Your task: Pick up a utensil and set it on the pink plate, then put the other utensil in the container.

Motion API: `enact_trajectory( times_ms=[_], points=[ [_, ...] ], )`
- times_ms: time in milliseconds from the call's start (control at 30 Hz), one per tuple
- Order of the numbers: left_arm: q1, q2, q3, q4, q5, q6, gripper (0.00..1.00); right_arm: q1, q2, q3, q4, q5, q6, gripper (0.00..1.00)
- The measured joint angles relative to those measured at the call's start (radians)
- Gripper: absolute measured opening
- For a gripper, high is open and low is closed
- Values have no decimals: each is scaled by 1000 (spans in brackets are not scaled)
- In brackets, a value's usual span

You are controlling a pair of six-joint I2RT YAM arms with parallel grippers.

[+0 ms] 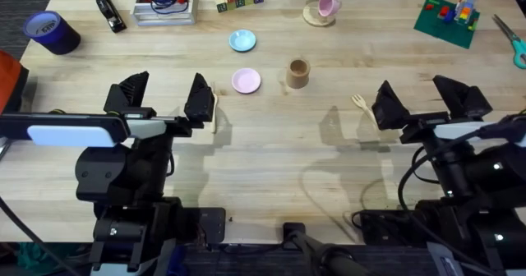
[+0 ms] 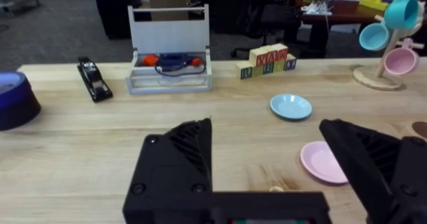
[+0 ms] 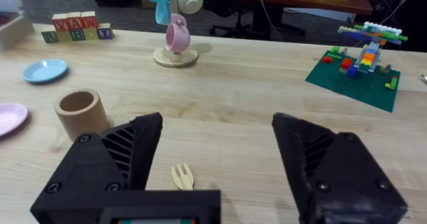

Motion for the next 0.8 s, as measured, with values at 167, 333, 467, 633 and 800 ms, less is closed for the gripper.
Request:
enact_trajectory(
  times_ms=[167,333,467,633,800],
  points=[
    [0,0,0,-1,0,0,992,0,0,1,-12,2,0,996],
    [0,0,0,-1,0,0,992,0,0,2,-18,2,0,996],
    [0,0,0,-1,0,0,992,0,0,2,-19,2,0,996],
    [0,0,0,-1,0,0,992,0,0,2,-19,2,0,996],
    [0,0,0,-1,-6,0,995,0,1,2,-16,2,0,996]
  ],
)
